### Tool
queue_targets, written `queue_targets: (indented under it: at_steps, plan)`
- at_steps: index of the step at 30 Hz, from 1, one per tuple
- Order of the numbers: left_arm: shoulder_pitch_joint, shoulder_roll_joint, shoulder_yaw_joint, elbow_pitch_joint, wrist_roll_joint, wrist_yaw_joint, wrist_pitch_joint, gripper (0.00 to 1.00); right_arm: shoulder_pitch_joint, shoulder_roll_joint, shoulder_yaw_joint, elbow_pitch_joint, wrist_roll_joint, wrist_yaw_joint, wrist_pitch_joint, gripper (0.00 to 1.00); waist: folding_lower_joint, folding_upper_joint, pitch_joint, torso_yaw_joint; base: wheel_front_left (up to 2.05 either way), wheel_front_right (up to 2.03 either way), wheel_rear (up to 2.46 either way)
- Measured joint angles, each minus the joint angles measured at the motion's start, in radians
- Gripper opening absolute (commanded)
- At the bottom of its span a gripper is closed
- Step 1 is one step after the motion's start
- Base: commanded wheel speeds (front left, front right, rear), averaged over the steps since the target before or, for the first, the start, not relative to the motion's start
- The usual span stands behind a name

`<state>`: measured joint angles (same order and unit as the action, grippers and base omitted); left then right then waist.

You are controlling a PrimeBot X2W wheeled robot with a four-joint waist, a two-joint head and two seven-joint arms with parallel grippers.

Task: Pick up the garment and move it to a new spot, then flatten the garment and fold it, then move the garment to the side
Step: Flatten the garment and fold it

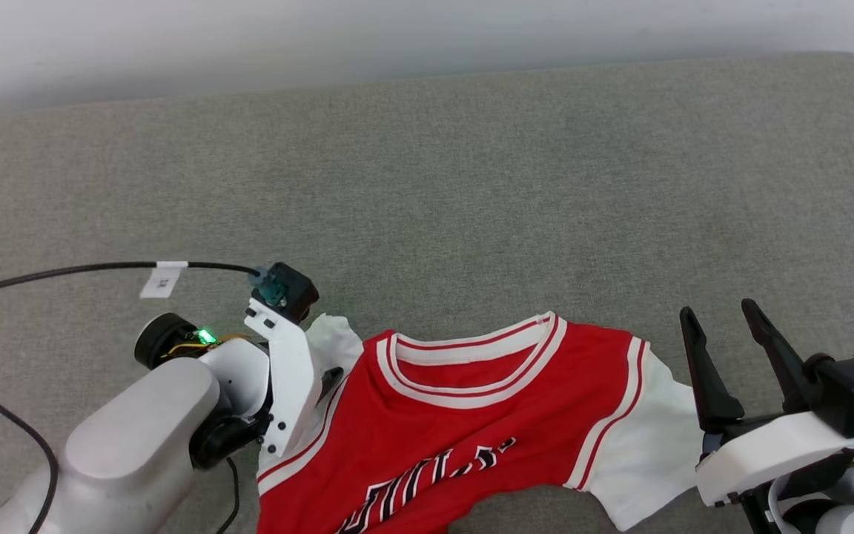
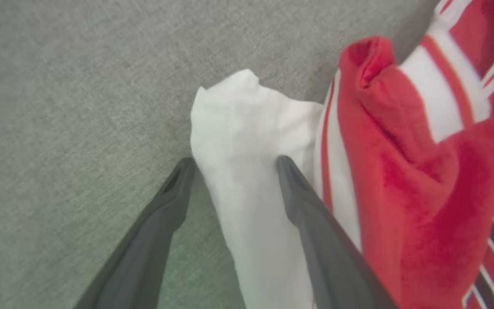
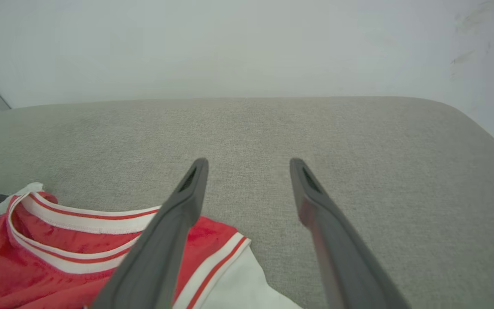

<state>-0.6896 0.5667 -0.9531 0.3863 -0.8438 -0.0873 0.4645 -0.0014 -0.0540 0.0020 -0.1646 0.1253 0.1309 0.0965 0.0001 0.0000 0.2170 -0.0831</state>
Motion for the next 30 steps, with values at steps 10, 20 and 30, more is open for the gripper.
queue_targets:
  at_steps: [10, 20, 30]
  plan:
    - [-0.078, -0.010, -0.059, 0.043, -0.044, -0.025, 0.204, 0.00, -0.026, 0.002, 0.003, 0.034, 0.018, 0.000, -0.018, 1.00, 0.0000, 0.0000, 0.044, -0.040, 0.00, 0.00, 0.00]
    - [-0.005, 0.009, -0.012, 0.015, -0.004, 0.071, -0.007, 0.00, -0.011, 0.002, -0.090, 0.103, 0.091, 0.000, 0.063, 1.00, 0.0000, 0.0000, -0.004, -0.026, 0.00, 0.00, 0.00]
    - [0.157, 0.109, 0.092, -0.195, -0.020, 0.239, -0.196, 0.00, 0.034, -0.131, -0.108, 0.228, 0.210, 0.000, 0.448, 1.00, 0.0000, 0.0000, -0.088, 0.014, 0.00, 0.00, 0.00]
